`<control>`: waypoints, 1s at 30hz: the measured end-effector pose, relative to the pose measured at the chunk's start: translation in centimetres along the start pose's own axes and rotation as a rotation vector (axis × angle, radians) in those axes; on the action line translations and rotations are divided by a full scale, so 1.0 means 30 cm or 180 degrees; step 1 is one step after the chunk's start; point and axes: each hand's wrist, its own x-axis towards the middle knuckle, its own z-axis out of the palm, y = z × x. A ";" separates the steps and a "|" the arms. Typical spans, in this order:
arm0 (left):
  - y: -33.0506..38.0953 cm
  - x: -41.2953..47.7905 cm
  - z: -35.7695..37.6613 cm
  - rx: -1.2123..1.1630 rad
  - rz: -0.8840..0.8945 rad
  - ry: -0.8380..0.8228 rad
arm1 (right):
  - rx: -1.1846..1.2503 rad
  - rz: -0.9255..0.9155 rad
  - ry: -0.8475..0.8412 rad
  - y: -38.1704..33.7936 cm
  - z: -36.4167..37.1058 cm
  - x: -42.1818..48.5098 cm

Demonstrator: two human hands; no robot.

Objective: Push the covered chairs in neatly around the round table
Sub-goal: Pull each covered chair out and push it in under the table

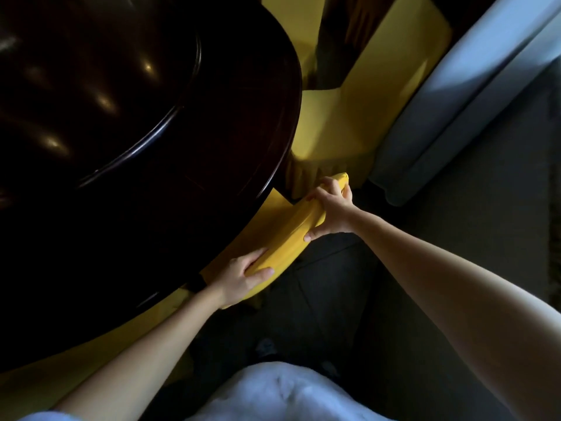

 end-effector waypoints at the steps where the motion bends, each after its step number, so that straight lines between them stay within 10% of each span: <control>1: 0.001 -0.001 0.000 0.0050 0.0012 0.0003 | -0.0008 0.0006 0.0036 0.001 0.000 -0.006; 30: 0.293 0.251 0.028 0.1078 0.0278 0.0246 | -0.0421 -0.0275 0.1292 0.103 0.014 -0.158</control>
